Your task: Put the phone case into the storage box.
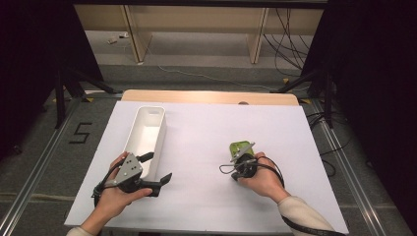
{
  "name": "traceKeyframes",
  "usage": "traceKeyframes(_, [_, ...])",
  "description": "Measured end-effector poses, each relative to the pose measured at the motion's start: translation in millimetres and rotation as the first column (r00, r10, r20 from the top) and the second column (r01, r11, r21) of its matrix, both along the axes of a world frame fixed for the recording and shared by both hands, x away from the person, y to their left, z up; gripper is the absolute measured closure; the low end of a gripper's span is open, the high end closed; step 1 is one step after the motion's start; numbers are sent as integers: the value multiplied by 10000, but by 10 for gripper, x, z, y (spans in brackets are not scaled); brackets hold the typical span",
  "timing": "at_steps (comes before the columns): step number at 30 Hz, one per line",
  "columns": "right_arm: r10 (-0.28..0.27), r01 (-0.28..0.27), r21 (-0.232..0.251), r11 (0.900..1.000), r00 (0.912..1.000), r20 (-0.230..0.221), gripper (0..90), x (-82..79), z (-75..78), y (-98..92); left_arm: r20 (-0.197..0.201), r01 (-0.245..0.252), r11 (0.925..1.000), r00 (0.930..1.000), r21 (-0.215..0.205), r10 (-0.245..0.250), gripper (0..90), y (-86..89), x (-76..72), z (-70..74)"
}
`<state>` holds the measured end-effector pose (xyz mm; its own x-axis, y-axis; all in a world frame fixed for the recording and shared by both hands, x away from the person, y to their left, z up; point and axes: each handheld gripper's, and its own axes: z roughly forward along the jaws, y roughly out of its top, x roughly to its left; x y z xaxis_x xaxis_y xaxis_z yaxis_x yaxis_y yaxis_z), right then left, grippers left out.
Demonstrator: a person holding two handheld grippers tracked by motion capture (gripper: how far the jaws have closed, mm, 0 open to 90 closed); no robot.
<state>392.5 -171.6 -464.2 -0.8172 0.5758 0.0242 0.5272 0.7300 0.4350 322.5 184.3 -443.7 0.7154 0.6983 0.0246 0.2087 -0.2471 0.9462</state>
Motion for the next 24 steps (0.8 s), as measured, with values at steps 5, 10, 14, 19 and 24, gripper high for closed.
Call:
traceKeyframes(5, [-108, 108, -37, 9999, 9999, -32, 900, -5, 4, -58, 0, 3, 10000, 10000, -2, -3, 91, 0, 0, 0])
traceKeyframes(10, [-309, 309, -57, 9995, 9995, -82, 900, -11, 9, -159, 6, 1, 10000, 10000, 3, -1, 92, -2, 0, 1])
traceKeyframes(14, [-432, 430, -99, 9990, 9990, -114, 900, -12, 13, -212, 15, 4, 10000, 10000, 14, -4, 93, -2, -1, 1])
traceKeyframes(19, [-606, 603, -154, 9981, 9980, -158, 900, -13, 19, -272, 16, 9, 10000, 10000, 8, -9, 93, -2, -1, 1])
traceKeyframes(24, [-725, 721, -170, 9972, 9972, -202, 900, -7, 23, -342, 15, 20, 10000, 10000, 12, -20, 94, -4, -1, 1])
